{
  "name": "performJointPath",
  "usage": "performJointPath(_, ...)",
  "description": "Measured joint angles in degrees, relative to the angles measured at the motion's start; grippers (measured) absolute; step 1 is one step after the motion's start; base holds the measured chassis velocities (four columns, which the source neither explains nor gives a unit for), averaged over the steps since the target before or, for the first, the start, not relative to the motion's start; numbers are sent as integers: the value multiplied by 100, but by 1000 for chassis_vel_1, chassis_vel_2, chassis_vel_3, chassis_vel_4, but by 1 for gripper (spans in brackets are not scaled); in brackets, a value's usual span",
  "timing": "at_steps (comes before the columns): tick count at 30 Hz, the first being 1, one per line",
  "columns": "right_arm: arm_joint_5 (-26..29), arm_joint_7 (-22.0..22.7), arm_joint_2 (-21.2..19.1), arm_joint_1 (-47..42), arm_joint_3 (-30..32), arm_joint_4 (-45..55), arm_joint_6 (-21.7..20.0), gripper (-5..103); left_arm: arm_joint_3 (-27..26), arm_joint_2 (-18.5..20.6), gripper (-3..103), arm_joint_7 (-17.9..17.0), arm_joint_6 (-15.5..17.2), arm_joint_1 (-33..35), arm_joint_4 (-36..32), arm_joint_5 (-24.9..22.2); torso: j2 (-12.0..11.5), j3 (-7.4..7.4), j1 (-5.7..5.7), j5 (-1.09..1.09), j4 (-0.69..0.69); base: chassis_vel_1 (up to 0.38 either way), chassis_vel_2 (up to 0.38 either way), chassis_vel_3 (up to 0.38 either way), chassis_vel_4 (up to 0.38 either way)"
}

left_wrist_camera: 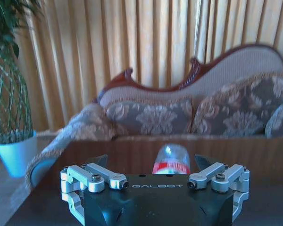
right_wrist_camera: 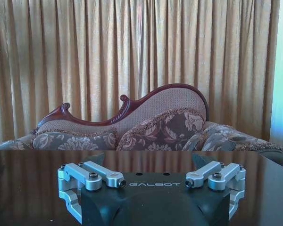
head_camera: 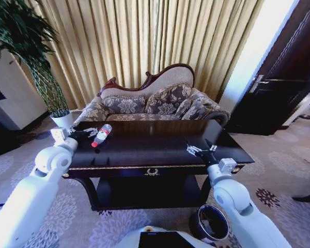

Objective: Move to the front of the table and place the trash on the table into the trash bin.

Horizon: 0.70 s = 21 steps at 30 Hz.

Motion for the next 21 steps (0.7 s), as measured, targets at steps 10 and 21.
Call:
performJointPath(10, 4, 0, 10, 4, -2, 9, 35, 100, 52, 1, 100, 0, 149, -24, 249, 12, 0, 0, -1, 0, -1, 0, 0, 0, 0)
performJointPath(21, 7, 0, -59, 34, -18, 132, 116, 100, 334, -111, 100, 463, 141, -348, 673, 338, 0, 0, 0, 0, -1, 0, 0, 0, 0)
